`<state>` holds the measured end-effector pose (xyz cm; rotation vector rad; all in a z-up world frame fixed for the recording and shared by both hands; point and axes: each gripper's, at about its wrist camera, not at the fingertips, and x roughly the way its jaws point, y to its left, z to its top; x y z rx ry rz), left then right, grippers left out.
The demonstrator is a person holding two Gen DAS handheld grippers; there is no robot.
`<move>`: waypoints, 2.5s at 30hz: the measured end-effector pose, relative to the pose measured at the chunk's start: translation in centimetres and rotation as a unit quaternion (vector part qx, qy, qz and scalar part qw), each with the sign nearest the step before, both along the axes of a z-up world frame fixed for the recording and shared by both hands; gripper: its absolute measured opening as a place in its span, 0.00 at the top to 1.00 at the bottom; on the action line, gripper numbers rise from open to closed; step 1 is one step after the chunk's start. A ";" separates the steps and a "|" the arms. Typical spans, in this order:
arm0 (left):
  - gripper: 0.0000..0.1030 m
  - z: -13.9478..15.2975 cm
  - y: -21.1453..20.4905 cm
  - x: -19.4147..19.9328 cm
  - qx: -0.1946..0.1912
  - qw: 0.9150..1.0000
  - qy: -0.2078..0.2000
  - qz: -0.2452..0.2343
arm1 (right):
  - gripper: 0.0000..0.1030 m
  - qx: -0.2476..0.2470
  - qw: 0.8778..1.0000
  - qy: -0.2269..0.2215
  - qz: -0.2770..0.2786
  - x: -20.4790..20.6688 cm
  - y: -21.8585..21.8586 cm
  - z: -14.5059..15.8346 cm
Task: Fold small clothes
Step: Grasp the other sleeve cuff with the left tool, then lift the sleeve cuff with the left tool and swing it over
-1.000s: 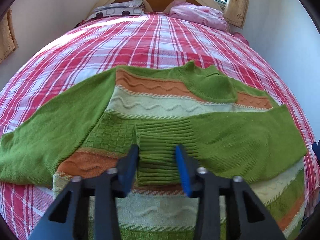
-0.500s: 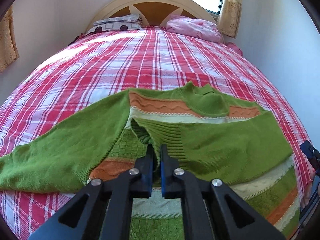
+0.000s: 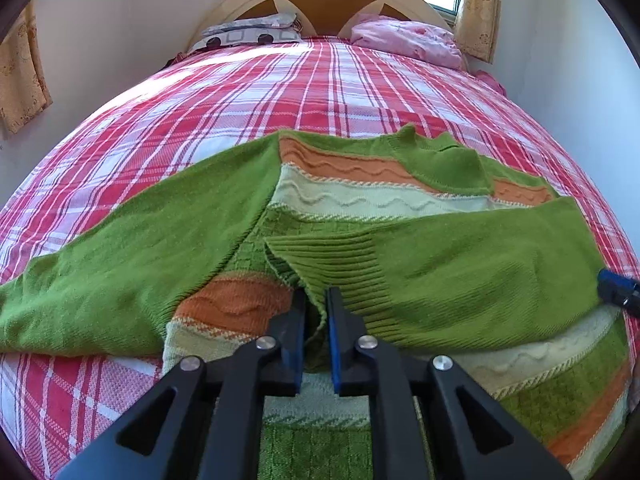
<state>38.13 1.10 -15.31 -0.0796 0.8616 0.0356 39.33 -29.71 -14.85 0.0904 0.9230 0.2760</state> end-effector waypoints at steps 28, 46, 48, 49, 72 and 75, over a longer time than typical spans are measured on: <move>0.30 3.4 9.9 -9.0 0.031 0.995 -0.064 0.064 | 0.26 -0.050 0.991 0.014 0.120 3.0 18.6 -0.7; 0.28 -0.2 30.1 -13.3 0.000 0.936 0.004 0.353 | 0.16 -0.095 0.985 -0.045 0.136 0.8 21.2 -1.7; 0.28 -0.5 31.4 -13.8 -0.017 0.929 0.003 0.370 | 0.16 -0.096 0.985 -0.046 0.136 0.7 21.2 -1.7; 0.28 -0.7 31.9 -13.9 -0.026 0.925 0.004 0.378 | 0.16 -0.096 0.985 -0.046 0.135 0.7 21.2 -1.7; 0.92 -1.3 36.1 -13.7 -0.127 0.902 -0.048 0.410 | 0.16 -0.098 0.985 -0.051 0.131 0.6 21.3 -1.7; 0.92 0.1 35.5 -14.3 -0.124 0.904 -0.067 0.403 | 0.16 -0.095 0.985 -0.051 0.131 0.6 21.2 -1.7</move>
